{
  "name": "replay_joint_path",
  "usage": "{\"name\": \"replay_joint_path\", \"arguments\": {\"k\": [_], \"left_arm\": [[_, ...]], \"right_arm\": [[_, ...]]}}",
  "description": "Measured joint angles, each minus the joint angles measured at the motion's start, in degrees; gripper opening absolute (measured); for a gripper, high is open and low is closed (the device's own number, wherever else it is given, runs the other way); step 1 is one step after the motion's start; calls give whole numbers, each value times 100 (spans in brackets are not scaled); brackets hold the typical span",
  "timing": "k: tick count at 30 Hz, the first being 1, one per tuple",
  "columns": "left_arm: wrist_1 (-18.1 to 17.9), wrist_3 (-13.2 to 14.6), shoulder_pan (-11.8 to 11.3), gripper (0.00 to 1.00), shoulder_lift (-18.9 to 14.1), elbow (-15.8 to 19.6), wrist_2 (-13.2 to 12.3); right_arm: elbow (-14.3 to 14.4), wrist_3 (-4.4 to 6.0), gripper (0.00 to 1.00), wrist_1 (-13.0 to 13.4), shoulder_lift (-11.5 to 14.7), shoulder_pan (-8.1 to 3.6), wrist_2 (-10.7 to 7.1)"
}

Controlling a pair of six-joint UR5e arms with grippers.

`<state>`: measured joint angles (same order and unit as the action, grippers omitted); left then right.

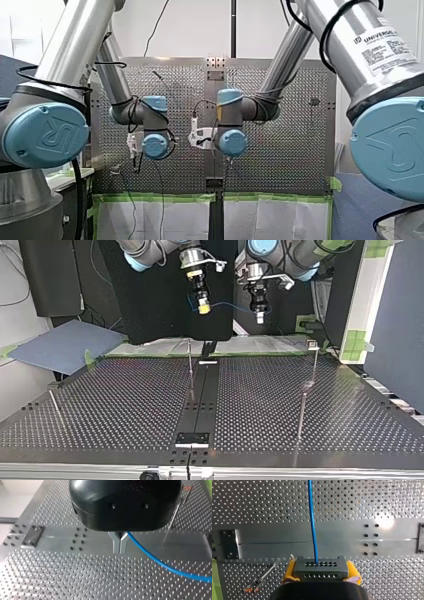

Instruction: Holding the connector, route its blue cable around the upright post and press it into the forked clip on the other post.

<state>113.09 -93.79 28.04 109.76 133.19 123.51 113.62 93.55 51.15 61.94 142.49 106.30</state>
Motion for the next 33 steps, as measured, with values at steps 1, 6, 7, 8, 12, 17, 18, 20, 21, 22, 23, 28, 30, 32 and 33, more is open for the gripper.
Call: {"name": "replay_joint_path", "arguments": {"k": [1,6,7,8,12,17,18,20,21,22,23,28,30,32,33], "left_arm": [[52,24,-44,0,-5,-39,9],[271,49,-258,0,-22,-103,-106],[330,33,-316,0,-39,-107,-158],[376,13,-359,0,-58,-108,-197],[550,-80,-533,0,-187,-110,-366],[792,-231,-776,0,-421,-116,-609],[835,-255,-821,0,-465,-117,-648],[951,-303,-934,0,-577,-119,-704],[996,-324,-982,0,-625,-122,-717],[1062,-355,-1047,0,-691,-131,-727],[1114,-380,-1097,0,-741,-141,-731],[1378,-516,-1322,0,-1007,-284,-676],[1472,-566,-1360,0,-1098,-363,-615],[1570,-642,-1389,0,-1200,-456,-569],[1613,-677,-1400,0,-1241,-496,-559]], "right_arm": [[0,57,0,-57,58,-8,16],[-27,266,0,-168,267,-93,128],[-53,327,0,-164,326,-107,132],[-77,374,0,-164,374,-115,126],[-223,571,0,-215,572,-128,21],[-458,735,0,-353,818,-131,-153],[-501,744,0,-381,862,-132,-178],[-603,751,0,-460,942,-132,-216],[-650,751,0,-498,964,-132,-226],[-711,750,0,-541,984,-133,-240],[-752,747,0,-569,994,-134,-250],[-964,725,0,-751,1010,-137,-295],[-1041,711,0,-826,1011,-137,-330],[-1138,696,0,-926,1011,-137,-387],[-1179,690,0,-965,1011,-137,-412]]}}
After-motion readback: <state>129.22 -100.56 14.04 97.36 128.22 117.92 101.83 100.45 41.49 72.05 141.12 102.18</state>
